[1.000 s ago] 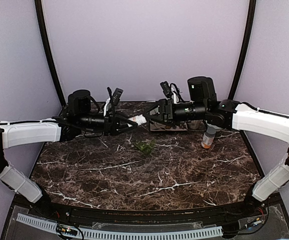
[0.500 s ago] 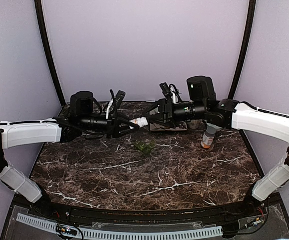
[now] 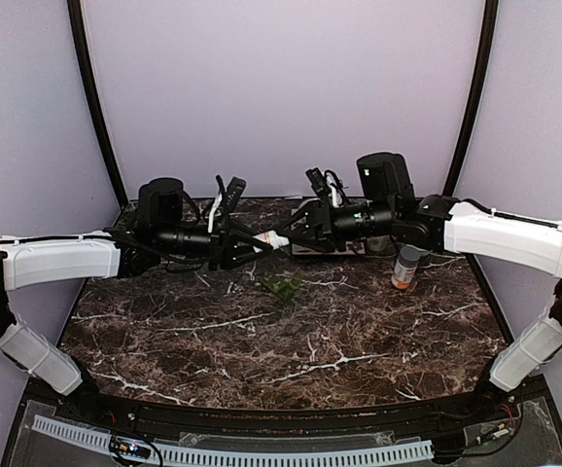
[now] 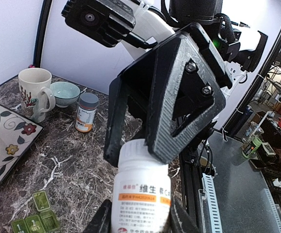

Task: Sort the pills into containers
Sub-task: Open the lid of the pill bottle.

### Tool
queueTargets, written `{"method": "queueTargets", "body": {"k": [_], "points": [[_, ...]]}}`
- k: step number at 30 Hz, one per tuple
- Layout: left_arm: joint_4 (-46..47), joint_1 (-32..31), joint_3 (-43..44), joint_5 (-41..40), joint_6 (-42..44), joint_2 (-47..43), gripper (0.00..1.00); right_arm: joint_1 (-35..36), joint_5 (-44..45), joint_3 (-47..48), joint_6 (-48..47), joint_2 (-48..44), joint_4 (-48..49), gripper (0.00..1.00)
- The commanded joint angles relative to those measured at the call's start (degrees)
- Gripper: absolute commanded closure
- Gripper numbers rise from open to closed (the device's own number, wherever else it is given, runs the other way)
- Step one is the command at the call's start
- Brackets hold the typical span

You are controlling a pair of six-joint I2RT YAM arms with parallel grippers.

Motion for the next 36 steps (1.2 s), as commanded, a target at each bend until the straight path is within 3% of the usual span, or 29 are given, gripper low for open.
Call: {"method": "queueTargets", "body": {"k": [1,8,10,24,36], "points": [[0.46,-0.29,1.45,-0.02,1.0,-1.68,1.0,0.6,-0.95,0.19,0.05,0.44,1.59,0.64],[2.62,-0.22,0.77,0.76,-0.93,-1.51,1.0,1.0,-0.85,0.19,-2.55,-0.09,0.95,0.92],[3.52,-0.11,0.54,1.61,-2.3,-1.34,1.0,1.03,-1.22,-0.28,-5.19,-0.68,1.41,0.94],[13.11,2.01,0.48,15.45,-15.25,1.24,1.0,2.03,-1.79,-7.46,-29.62,-7.94,7.51,0.94],[14.11,2.0,0.85,18.89,-17.6,2.46,1.0,3.29,3.74,-7.32,-34.65,-8.44,5.4,0.92]]}}
